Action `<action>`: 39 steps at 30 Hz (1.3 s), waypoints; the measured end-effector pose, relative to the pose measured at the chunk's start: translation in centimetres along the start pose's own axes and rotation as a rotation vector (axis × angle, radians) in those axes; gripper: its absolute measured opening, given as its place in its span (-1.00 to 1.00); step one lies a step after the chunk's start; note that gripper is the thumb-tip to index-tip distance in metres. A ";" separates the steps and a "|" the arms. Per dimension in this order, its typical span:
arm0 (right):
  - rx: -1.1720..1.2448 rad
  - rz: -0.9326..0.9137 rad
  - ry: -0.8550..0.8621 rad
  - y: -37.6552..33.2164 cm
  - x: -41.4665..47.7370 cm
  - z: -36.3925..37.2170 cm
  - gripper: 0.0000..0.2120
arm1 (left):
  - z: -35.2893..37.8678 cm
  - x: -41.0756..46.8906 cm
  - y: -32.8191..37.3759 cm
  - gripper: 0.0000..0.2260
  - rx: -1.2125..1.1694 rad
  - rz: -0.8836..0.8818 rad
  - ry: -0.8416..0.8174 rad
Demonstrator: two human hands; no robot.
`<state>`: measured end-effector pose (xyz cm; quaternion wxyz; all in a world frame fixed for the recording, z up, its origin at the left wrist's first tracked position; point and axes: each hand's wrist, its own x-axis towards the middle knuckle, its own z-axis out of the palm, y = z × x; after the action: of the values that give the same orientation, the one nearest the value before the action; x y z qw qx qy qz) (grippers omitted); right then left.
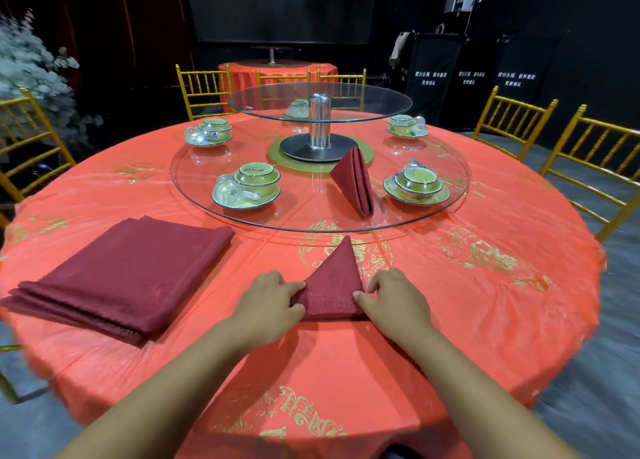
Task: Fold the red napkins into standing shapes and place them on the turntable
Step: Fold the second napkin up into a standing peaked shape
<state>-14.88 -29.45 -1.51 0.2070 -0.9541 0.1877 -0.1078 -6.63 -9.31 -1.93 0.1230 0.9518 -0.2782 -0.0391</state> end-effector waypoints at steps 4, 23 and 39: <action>-0.038 0.099 -0.189 0.0 1.3 -0.1 -0.63 | -0.7 0.2 0.4 -0.56 -0.126 -0.035 -0.094; 0.806 0.066 -0.192 -3.1 3.8 -4.5 -0.72 | -1.5 -2.3 4.0 -0.75 -0.925 -0.110 -0.436; 0.445 -0.533 -0.197 -4.7 1.6 -5.0 -0.76 | -1.5 -0.8 1.7 -0.77 -0.507 0.192 0.150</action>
<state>-13.35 -27.90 5.20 0.3913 -0.9069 -0.1165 -0.1039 -7.95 -9.90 -0.03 0.3804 0.8602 -0.3386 -0.0250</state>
